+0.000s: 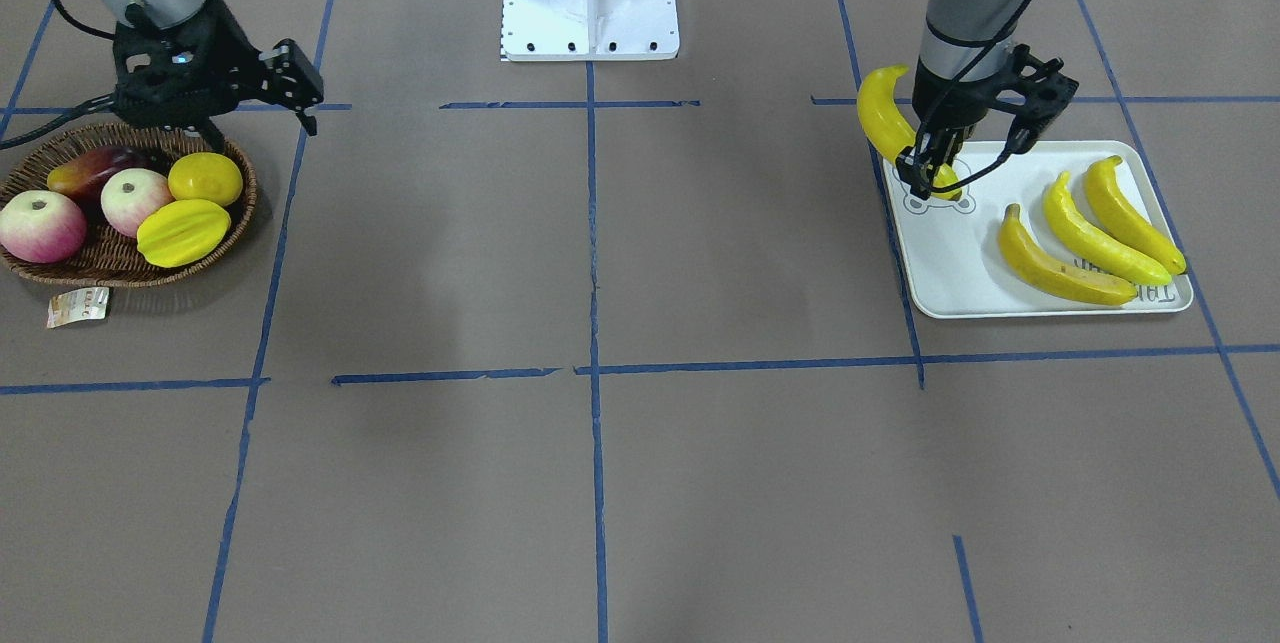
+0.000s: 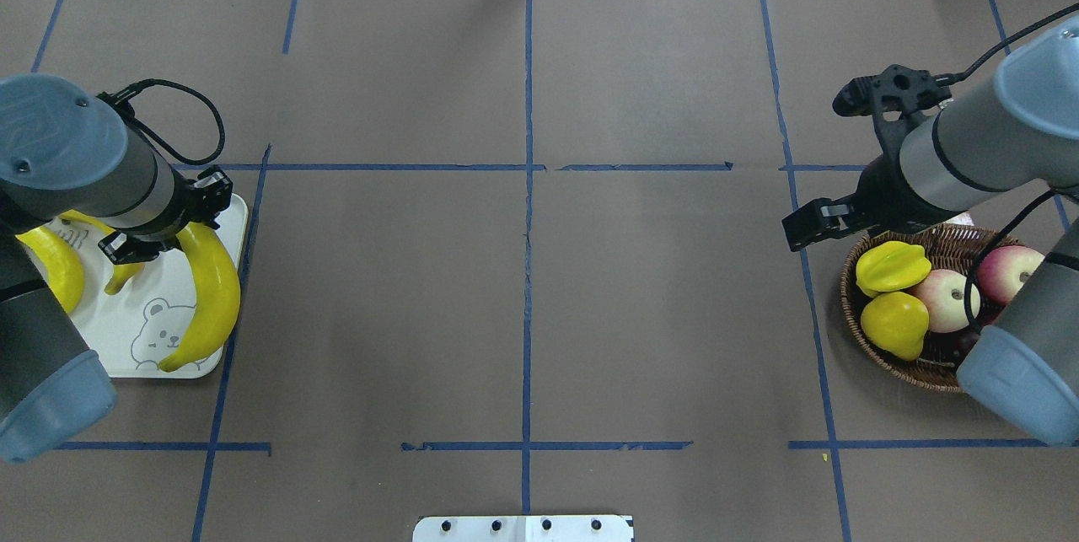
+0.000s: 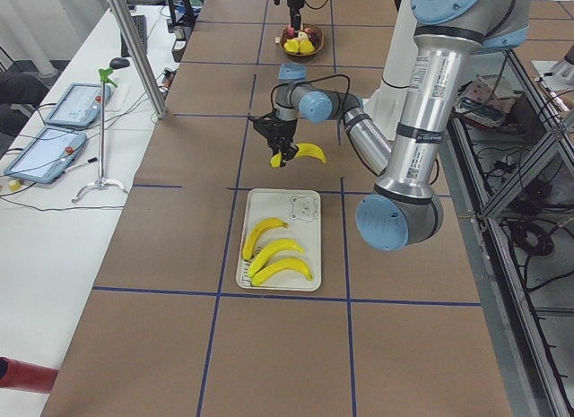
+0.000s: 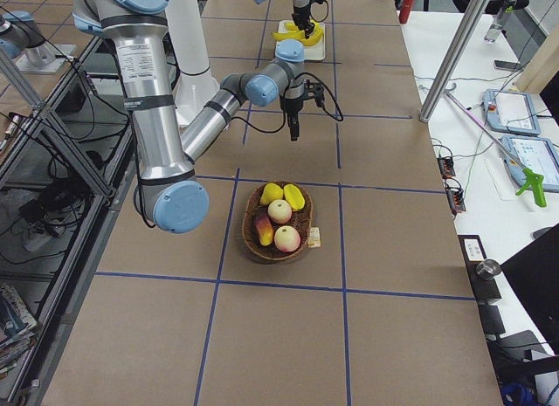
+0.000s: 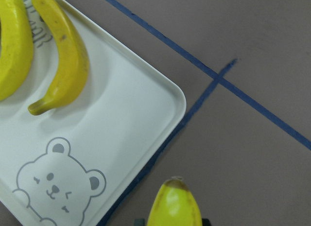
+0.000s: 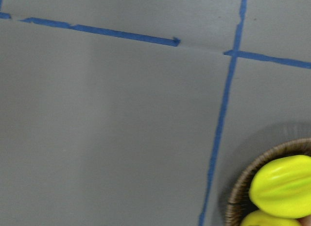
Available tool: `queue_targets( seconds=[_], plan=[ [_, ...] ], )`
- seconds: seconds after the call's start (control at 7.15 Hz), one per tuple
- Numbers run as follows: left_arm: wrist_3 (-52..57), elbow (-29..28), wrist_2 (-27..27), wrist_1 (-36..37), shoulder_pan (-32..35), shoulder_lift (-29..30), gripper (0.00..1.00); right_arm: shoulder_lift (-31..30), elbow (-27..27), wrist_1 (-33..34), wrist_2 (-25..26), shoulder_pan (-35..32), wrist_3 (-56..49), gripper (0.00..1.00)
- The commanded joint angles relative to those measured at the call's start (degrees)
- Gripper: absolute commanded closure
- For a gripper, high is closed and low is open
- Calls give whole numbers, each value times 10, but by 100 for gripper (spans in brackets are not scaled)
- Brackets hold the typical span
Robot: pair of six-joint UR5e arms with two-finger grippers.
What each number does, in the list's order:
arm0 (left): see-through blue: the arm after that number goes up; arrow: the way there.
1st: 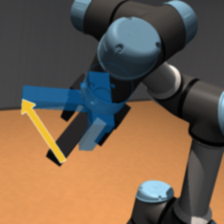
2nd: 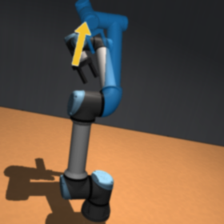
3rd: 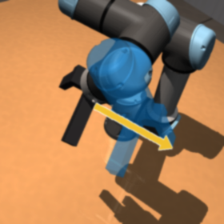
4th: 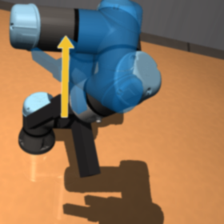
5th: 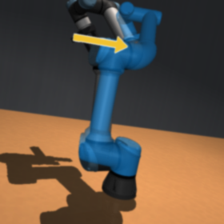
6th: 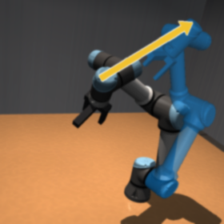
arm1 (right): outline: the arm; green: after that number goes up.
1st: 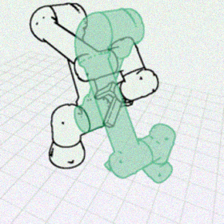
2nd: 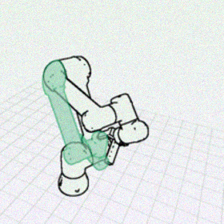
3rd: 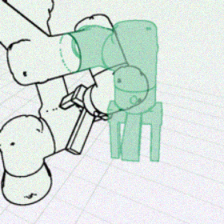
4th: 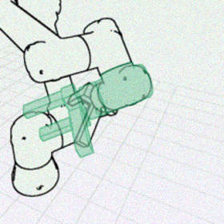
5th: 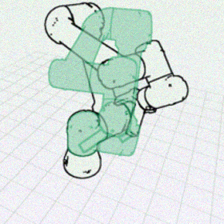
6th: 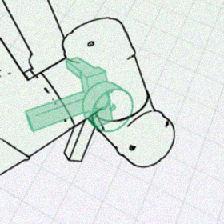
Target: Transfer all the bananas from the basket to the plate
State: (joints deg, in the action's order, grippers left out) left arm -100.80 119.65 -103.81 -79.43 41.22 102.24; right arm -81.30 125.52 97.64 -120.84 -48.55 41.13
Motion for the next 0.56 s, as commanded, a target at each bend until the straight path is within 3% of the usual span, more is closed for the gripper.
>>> queue_targets(
  seconds=[0.0,0.42],
  plan=[
    [2,-1,-1,-34,4,-31,100,-59,-18,4,-64,-105,-173,0],
    [12,-36,-2,-96,4,-44,100,-102,-62,3,-105,-195,-338,0]
  ],
)
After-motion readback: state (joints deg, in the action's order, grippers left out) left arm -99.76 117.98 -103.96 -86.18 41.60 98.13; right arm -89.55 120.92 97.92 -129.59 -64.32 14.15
